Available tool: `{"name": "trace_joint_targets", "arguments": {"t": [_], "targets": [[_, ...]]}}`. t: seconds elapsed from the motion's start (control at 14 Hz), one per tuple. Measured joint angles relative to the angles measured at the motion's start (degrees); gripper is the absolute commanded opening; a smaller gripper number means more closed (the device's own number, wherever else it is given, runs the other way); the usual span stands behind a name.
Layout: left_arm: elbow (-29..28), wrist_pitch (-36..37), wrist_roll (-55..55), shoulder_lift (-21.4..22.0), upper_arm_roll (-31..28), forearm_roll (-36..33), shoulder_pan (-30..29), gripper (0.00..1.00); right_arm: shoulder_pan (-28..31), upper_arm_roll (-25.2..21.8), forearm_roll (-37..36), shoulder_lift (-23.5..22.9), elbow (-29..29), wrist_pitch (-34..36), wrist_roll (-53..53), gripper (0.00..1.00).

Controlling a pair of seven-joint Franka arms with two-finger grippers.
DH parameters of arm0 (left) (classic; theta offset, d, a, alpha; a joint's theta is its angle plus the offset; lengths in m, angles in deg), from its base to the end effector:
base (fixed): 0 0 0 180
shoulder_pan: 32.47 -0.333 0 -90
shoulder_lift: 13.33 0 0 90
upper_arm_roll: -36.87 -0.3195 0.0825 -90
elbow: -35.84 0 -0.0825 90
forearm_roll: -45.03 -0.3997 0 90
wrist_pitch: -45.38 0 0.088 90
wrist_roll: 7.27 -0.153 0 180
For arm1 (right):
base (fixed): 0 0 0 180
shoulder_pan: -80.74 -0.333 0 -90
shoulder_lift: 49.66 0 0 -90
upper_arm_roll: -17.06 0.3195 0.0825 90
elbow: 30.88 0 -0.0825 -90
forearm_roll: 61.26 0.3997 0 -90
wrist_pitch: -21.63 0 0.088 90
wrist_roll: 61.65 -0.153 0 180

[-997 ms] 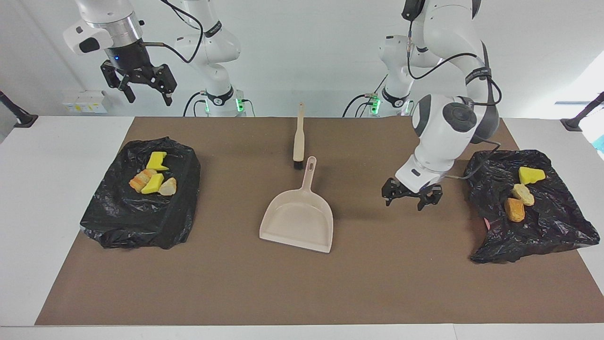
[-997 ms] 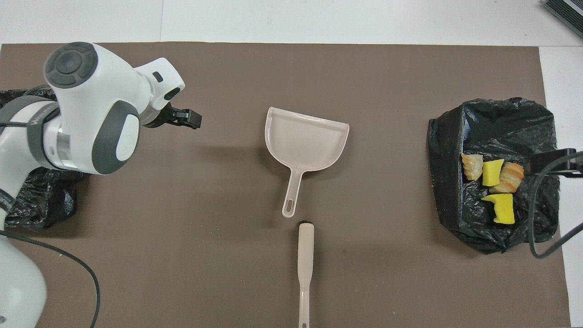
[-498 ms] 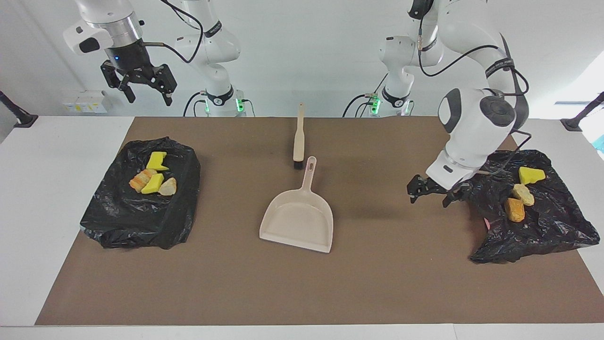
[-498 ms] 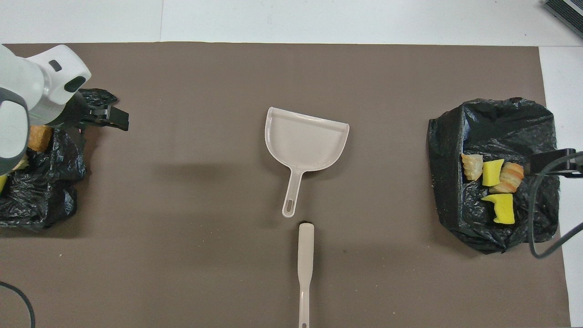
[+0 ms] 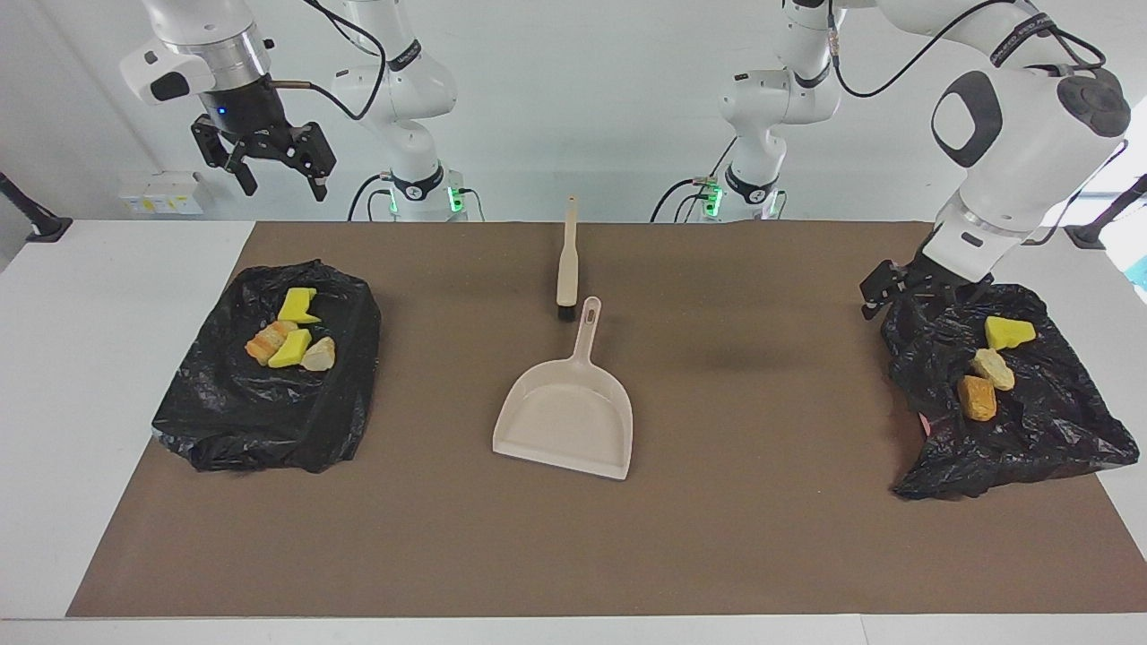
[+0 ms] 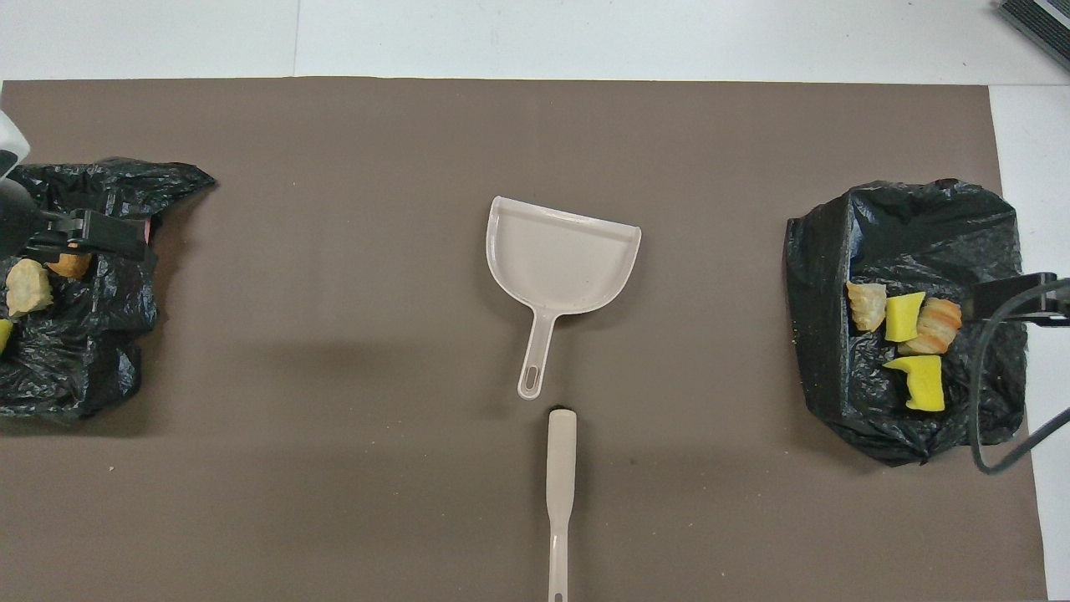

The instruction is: Sweep and dump trash in bin

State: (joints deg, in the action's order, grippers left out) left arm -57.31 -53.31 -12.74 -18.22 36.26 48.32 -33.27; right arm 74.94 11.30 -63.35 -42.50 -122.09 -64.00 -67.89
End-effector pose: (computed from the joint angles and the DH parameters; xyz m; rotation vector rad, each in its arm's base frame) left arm 0.6065 0.0068 0.5183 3.0849 -0.0965 0.0227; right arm 0.5234 -0.0088 0.6329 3.1142 -0.1728 0.0440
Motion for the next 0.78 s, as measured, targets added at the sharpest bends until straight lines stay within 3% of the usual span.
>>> {"name": "trace_joint_targets", "arguments": {"t": [0.5,0.78], "targets": [[-0.2,8.1,-1.5,6.7,1.1,-0.4,0.1,1.0,0.0,0.0,0.0,0.0,0.0,0.0,0.0,1.0],[-1.4,8.4,-1.9,7.6,1.3,-0.4,0.1,1.0,0.0,0.0,0.0,0.0,0.0,0.0,0.0,1.0]]}}
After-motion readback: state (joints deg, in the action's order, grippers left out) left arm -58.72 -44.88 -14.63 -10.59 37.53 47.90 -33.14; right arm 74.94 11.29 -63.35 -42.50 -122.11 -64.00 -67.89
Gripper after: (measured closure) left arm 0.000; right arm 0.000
